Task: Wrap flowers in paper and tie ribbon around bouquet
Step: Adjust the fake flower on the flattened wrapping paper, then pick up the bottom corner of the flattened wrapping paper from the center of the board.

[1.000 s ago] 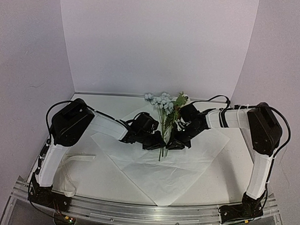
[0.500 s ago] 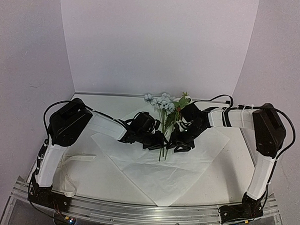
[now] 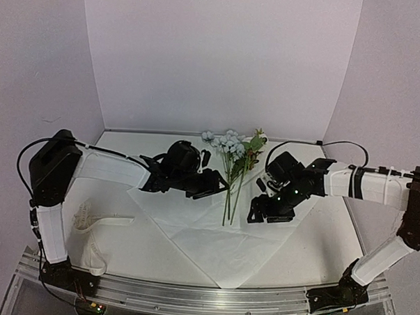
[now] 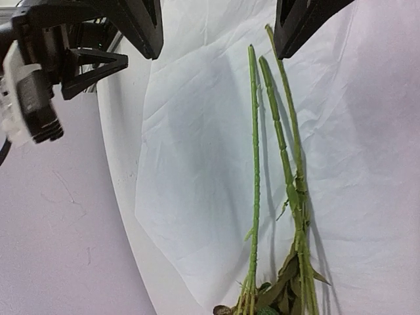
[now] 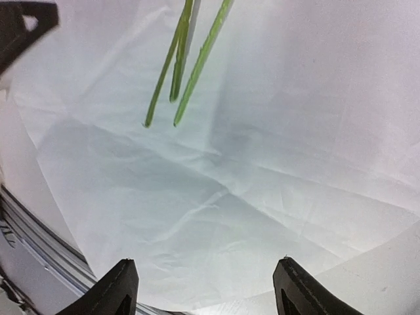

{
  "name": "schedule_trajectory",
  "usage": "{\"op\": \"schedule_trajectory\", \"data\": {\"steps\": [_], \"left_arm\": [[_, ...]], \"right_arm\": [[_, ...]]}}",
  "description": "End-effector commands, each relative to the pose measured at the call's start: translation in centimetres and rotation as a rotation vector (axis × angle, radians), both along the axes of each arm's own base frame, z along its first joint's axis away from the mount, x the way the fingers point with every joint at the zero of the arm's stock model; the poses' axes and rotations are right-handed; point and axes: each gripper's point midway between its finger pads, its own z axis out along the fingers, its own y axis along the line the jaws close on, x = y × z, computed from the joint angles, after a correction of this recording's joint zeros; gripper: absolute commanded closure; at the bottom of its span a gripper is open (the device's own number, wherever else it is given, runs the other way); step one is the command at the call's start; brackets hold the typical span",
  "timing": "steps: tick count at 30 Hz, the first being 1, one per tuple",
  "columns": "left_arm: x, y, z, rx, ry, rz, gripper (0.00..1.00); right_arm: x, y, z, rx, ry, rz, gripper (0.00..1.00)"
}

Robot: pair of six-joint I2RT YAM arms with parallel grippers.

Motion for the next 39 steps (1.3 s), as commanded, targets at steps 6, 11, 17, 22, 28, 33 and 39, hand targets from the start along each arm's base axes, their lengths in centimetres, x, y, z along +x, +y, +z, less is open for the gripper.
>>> {"op": "schedule_trajectory", "data": {"steps": [6, 11, 17, 22, 28, 33, 39], "left_arm": [[-6.4, 9.7, -3.0, -0.002, 0.258, 0.331, 0.35], [-10.3, 10.6, -4.5, -0.067, 0.358, 0.463, 0.29], [-14.2, 8.3, -5.9, -0.14, 0.45, 0.461, 0.25], [-16.3, 6.1, -7.0, -0.206, 0.493, 0.416, 0.25], [-18.3, 4.7, -7.6, -0.199, 0.524, 0.395, 0.28], [-20.0, 4.3, -8.0, -0.172, 0.557, 0.383, 0.27], [-21.6, 5.4, -7.6, -0.131, 0.546, 0.408, 0.23]], "right_arm": [[-3.4, -2.9, -0.8, -0.203, -0.206, 0.133, 0.21], [-3.7, -2.6, -0.4, -0.218, -0.257, 0.166, 0.08], [-4.0, -2.5, -0.2, -0.235, -0.307, 0.179, 0.02], [-3.7, -2.0, 0.2, -0.23, -0.396, 0.167, 0.02], [-3.8, -1.0, 0.6, -0.234, -0.483, 0.222, 0.02], [-4.1, -0.8, 1.0, -0.263, -0.516, 0.256, 0.02], [-4.4, -0.9, 1.2, -0.272, -0.524, 0.264, 0.02]]}}
